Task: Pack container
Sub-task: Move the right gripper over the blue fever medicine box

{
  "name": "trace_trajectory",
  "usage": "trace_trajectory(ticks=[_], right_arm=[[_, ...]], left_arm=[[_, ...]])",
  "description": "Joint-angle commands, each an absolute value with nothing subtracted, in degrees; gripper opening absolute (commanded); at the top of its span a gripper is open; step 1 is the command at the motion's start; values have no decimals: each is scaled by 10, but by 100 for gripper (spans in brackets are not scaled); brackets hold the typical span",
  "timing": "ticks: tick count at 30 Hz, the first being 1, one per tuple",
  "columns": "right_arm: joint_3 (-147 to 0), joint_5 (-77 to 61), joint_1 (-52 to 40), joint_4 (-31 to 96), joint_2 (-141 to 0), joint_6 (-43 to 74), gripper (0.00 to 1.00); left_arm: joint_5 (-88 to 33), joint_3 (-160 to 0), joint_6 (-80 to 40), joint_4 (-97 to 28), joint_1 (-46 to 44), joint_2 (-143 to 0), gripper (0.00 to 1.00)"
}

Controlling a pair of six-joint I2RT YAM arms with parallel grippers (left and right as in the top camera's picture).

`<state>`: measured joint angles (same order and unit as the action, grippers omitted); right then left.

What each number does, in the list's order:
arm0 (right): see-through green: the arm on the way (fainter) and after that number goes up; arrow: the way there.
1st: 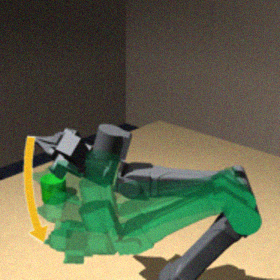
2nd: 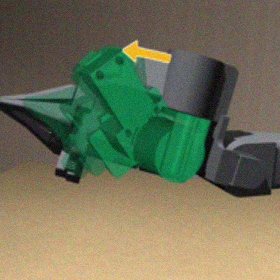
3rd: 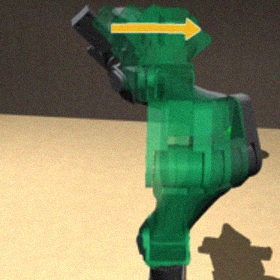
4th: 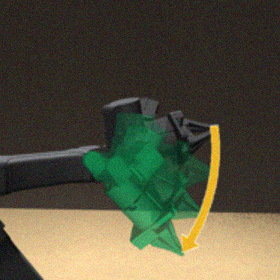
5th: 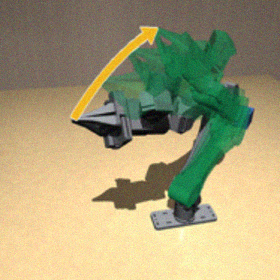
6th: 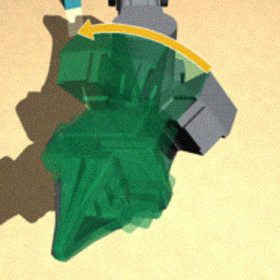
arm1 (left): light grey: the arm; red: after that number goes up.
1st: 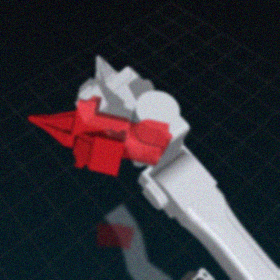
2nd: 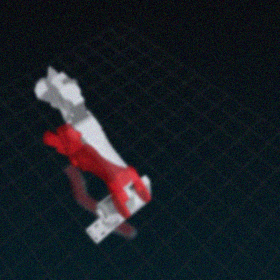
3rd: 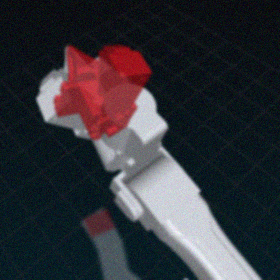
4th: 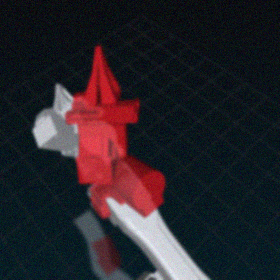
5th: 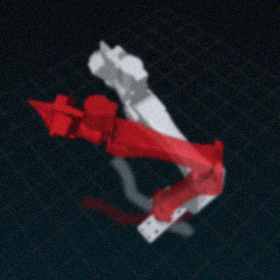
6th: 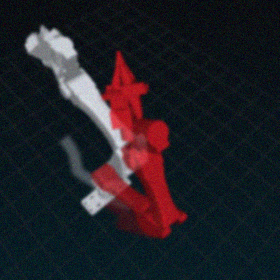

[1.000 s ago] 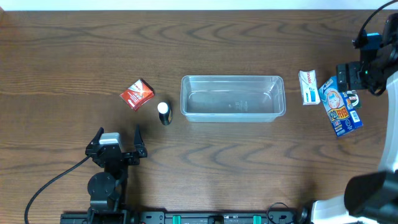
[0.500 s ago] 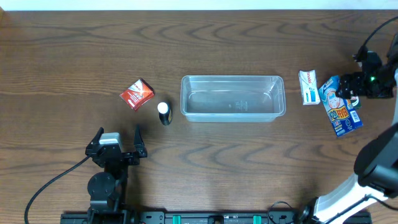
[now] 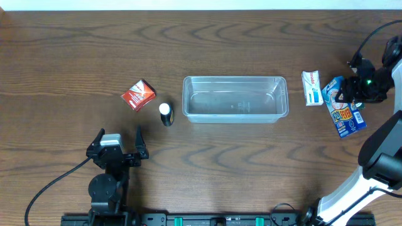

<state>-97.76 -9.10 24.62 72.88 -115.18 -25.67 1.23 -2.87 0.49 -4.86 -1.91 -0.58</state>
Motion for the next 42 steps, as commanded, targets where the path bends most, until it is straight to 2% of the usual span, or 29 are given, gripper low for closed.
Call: trace_trajectory(ticks=[1,4,11,17,30,36,42], right_arm=[[-974,-77,250,729,-1155,-236,63],[-967,-75,250,727,-1155,-236,68],[-939,-70,250,709,-1155,-237,69],[-939,-69,250,710,-1155,-238,60],[-939,-63,249,706,-1155,-232,53],[-939,-62,249,700,-1155,-212,44],[-939,-63,249,700,-1155,-209,40]], left_arm=[[6,-11,15,-57,-15,-2,98],[6,-11,15,-57,-15,-2,98],[6,-11,15,-57,-15,-2,98],[6,-11,15,-57,-15,-2,98],[6,-11,15,-57,-15,-2,98],[6,-11,15,-57,-15,-2,98],[6,-11,15,-57,-15,-2,98]])
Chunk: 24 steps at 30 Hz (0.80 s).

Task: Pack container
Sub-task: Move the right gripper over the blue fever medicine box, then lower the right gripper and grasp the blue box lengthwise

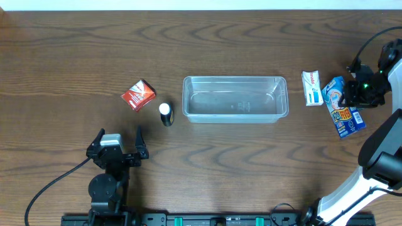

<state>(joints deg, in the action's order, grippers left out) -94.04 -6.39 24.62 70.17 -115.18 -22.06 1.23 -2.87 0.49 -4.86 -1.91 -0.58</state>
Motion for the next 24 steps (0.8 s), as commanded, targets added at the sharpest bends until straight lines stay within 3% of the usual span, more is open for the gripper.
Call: trace_trajectory(ticks=[1,21,22,24], right_arm=[[-939,-67,249,698,-1155,-205,39],[-935,-95,247,677,-1155,-187,35],[-935,-94,247,677,-1155,-195,27],[-934,-88,248,681,-1155,-218,25]], left_arm=[[6,-11,15,-57,-15,-2,98],[6,-11,15,-57,-15,-2,98],[6,-11,15,-57,-15,-2,98],[6,-11,15,-57,-15,-2,98]])
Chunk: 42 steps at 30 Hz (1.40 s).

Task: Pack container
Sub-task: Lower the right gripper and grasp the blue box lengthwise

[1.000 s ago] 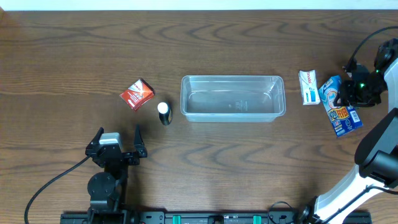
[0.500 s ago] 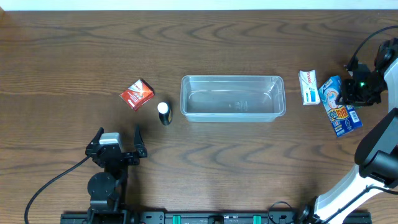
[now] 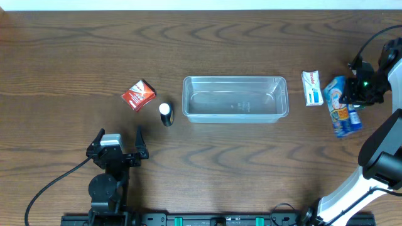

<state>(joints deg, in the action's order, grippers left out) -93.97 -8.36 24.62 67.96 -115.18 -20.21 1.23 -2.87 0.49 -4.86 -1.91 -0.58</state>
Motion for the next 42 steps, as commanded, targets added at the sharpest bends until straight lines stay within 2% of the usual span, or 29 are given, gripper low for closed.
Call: trace_trajectory(ticks=[1,4,9,11,14,16,25,30,34,42], right_arm=[[-933,-81,248,681,-1155,-225,25],[-930,-71,251,676,-1155,-230,21],[-930,-71,252,673,-1155,-230,21],[-930,-71,252,674,-1155,-228,31],[-930,-72,252,680,-1155,-228,36],[-930,-71,252,686,-1155,-228,36],[-928,-72,252,688,-1155,-227,26],[-928,-110,252,686,-1155,-228,5],[-928,-110,252,680,-1155,-228,1],[-949,-109,251,677,-1155,-228,1]], left_arm=[[6,-11,15,-57,-15,-2,98],[6,-11,15,-57,-15,-2,98],[6,-11,15,-57,-15,-2,98],[6,-11,15,-57,-15,-2,98],[6,-11,15,-57,-15,-2,98],[6,-11,15,-57,-15,-2,98],[6,-11,15,-57,-15,-2,98],[6,-11,15,-57,-15,-2,98],[6,-11,15,-57,-15,-2,98],[6,-11,15,-57,-15,-2,98]])
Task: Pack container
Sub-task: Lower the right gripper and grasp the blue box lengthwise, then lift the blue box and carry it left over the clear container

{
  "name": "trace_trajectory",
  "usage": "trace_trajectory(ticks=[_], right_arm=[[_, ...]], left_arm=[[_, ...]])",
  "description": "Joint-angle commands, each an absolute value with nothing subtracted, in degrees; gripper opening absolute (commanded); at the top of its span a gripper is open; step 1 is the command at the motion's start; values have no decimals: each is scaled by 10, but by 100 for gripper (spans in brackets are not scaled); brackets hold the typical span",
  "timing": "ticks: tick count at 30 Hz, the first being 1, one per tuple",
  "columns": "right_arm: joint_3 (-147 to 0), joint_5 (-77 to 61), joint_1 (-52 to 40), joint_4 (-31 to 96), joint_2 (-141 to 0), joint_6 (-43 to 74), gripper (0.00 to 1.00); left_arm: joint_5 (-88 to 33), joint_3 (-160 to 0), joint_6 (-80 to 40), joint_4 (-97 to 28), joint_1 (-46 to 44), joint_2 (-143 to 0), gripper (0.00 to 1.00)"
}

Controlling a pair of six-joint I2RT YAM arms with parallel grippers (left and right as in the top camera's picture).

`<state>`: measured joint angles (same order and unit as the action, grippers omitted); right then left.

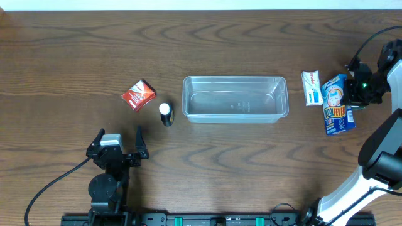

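Note:
A clear plastic container (233, 78) sits at the table's middle. To its left lie a red packet (138, 95) and a small dark bottle with a white cap (165, 113). To its right lies a white and blue box (312, 87). Just beyond that, a blue "Kool Fever" packet (335, 104) hangs raised off the table, its printed face toward the camera, with my right gripper (350, 93) shut on its upper right edge. My left gripper (119, 139) rests open near the front left, well short of the bottle.
The wooden table (251, 163) runs to a pale back edge. The right arm's white base and cable stand at the front right corner. The left arm's black base and cable occupy the front left.
The blue packet, then tilted and narrow-looking, now faces up and sits slightly left and higher in the right gripper. The left arm has not moved.
The right gripper was first down over the top end of the blue packet lying flat on the table. It stayed there a moment later. Then the packet was tipped up off the table in the gripper. Now it hangs lifted, closer to the white box.

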<state>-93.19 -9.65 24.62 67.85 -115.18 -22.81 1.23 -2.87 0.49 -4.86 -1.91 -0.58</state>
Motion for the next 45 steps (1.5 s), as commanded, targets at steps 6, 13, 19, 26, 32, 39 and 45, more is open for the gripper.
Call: trace_trajectory(ticks=[6,13,19,26,32,39,45], right_arm=[[-1040,-110,241,713,-1155,-228,1],[-1242,-110,175,779,-1155,-237,1],[-1366,-110,62,822,-1155,-316,1],[-1388,-110,-92,856,-1153,-433,1],[-1373,-100,-168,888,-1154,-495,1],[-1303,-23,-188,878,-1154,-497,1],[-1235,-19,-188,835,-1154,-500,1]], left_arm=[[6,-11,15,-57,-15,-2,98],[6,-11,15,-57,-15,-2,98],[6,-11,15,-57,-15,-2,98],[6,-11,15,-57,-15,-2,98],[6,-11,15,-57,-15,-2,98],[6,-11,15,-57,-15,-2,98],[6,-11,15,-57,-15,-2,98]])
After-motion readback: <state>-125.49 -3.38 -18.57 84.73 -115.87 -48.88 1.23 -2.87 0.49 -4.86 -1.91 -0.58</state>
